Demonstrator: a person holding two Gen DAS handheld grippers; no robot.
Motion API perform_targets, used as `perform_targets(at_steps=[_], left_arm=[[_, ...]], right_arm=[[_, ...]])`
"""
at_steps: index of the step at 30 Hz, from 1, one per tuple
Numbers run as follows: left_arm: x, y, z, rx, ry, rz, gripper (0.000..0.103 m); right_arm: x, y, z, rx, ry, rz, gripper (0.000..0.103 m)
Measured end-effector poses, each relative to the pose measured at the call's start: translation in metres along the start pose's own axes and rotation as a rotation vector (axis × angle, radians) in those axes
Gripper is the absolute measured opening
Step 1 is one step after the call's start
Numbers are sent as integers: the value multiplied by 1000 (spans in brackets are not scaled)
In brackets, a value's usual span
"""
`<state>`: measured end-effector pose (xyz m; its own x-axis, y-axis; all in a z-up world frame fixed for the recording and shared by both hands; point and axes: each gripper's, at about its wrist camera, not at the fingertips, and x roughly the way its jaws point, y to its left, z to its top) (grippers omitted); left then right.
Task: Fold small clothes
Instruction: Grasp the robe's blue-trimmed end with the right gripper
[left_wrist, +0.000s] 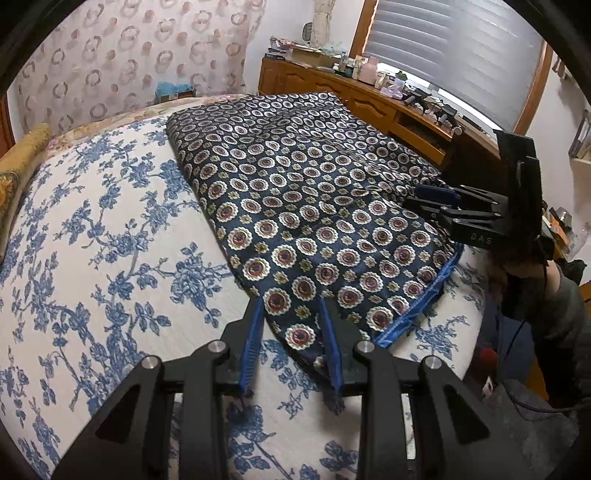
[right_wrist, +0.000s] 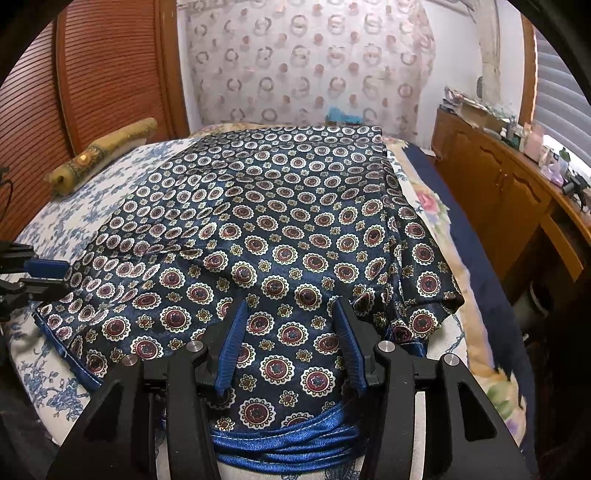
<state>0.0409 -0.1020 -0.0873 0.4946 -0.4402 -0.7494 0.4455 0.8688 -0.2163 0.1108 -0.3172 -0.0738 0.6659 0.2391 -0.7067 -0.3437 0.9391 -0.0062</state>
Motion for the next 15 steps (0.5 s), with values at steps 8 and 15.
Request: perform_targets(at_steps=[8, 15], left_arm=[[-2, -4, -3, 6, 18, -75, 10], [-28, -12, 22, 28, -93, -101, 0]], right_arm=[[-6, 1, 1, -19, 21, 28, 58], [-34, 13, 4, -70, 1, 94, 63]])
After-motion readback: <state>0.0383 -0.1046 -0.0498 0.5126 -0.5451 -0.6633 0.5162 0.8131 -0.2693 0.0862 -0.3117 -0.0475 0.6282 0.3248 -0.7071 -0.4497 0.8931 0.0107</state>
